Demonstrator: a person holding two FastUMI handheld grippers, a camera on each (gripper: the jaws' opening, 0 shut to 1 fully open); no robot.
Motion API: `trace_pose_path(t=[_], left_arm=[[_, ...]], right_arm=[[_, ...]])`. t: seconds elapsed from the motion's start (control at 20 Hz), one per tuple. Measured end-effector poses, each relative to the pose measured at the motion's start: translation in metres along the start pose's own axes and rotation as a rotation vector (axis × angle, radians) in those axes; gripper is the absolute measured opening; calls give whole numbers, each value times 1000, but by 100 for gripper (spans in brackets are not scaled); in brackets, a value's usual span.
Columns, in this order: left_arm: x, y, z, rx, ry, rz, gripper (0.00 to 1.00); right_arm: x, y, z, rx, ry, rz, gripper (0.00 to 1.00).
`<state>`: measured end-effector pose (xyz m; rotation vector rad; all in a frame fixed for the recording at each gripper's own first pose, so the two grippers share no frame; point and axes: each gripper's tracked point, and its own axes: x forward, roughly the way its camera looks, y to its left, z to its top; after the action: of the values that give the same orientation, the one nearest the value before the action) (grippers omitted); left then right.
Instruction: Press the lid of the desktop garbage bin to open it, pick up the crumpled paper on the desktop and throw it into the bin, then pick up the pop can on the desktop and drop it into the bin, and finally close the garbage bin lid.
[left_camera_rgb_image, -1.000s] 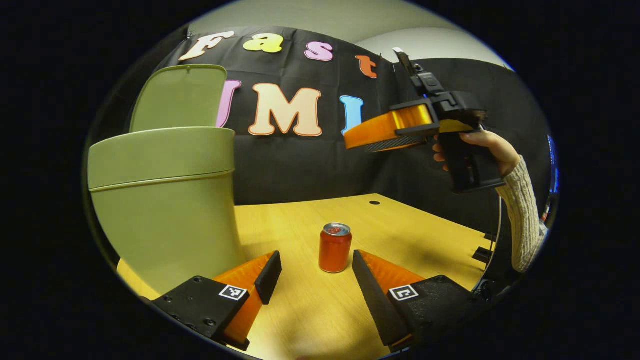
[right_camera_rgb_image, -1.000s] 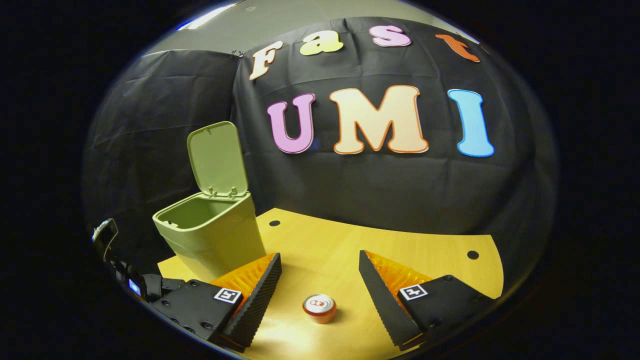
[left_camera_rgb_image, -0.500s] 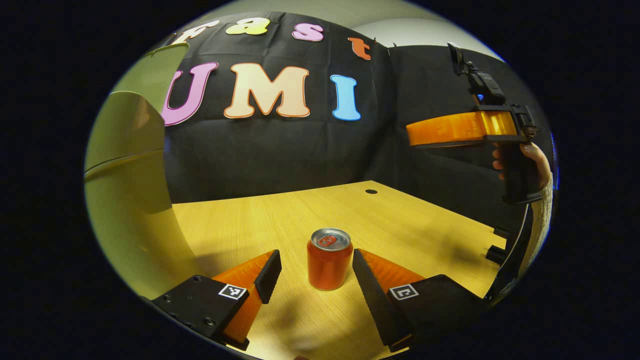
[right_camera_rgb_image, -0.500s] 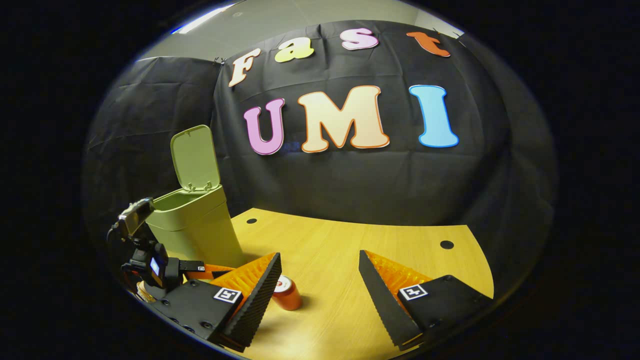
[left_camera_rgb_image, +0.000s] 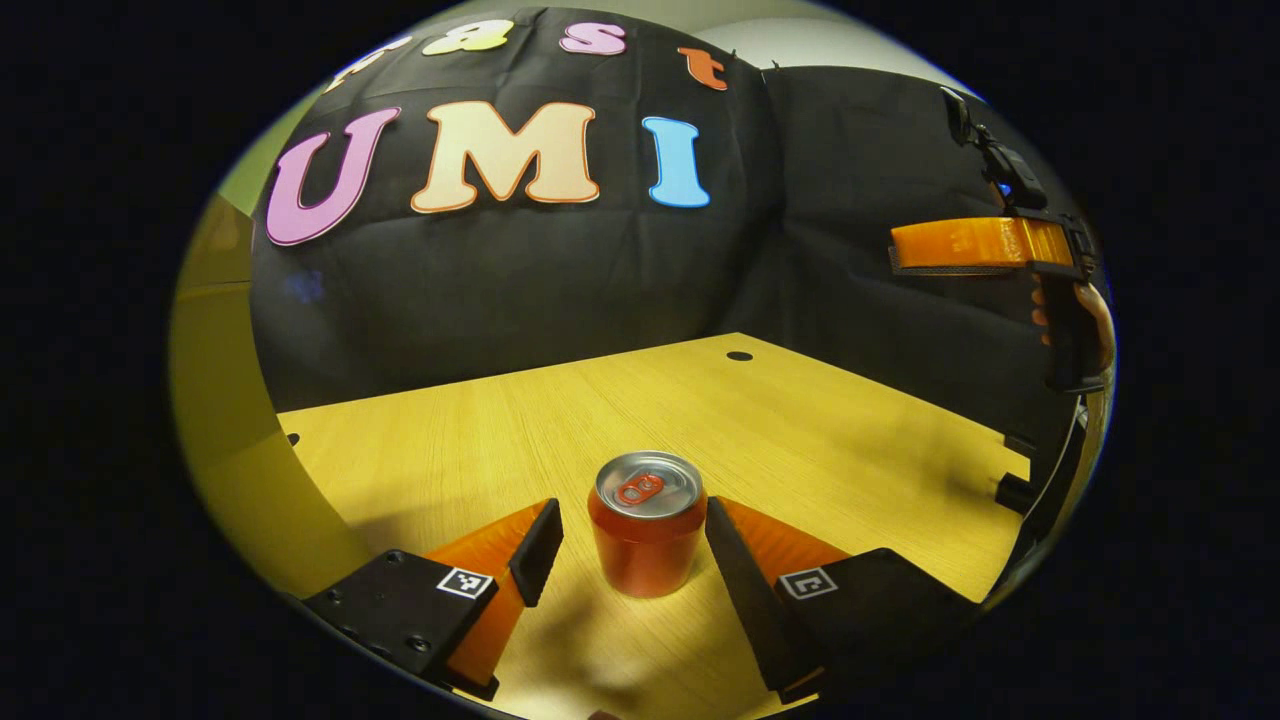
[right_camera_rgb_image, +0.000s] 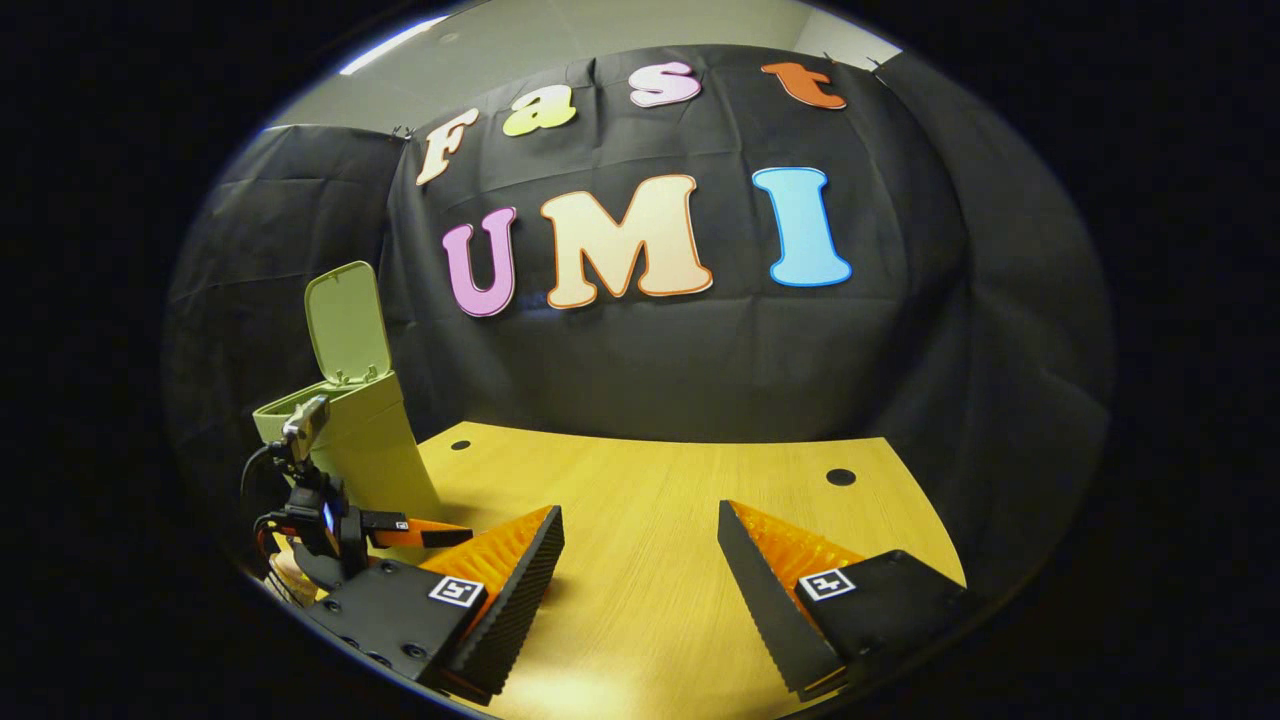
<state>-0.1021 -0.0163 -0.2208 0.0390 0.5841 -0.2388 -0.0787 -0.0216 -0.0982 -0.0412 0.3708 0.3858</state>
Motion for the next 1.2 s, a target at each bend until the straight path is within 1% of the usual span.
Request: trace_pose_path(t=[0.15, 0.35, 0.4, 0.45, 0.65, 0.7, 0.85, 1.05, 1.2], left_arm=[[12, 1, -8, -6, 26, -6, 88], [26, 2, -15, 14, 50, -6, 88], [29, 3, -15, 21, 54, -4, 91], [31, 4, -17, 28, 59, -2, 88], [40, 4, -24, 27, 84, -11, 86], [41, 4, -22, 21, 79, -10, 81], [37, 5, -22, 7, 86, -12, 79], [23, -1, 5, 11, 47, -37, 78], [-6, -15, 40, 24, -5, -64, 78]], right_arm=[[1, -6, -9, 2, 11, -9, 98], [4, -12, -20, 3, 29, -16, 98], [6, -14, -24, -1, 35, -18, 98], [7, -14, -26, -4, 42, -20, 98], [10, -15, -34, -4, 60, -16, 98], [10, -16, -36, -4, 62, -14, 98], [10, -17, -39, -2, 70, -17, 98], [6, -13, -46, 9, 80, -9, 98], [2, -7, -58, 3, 100, -6, 98]])
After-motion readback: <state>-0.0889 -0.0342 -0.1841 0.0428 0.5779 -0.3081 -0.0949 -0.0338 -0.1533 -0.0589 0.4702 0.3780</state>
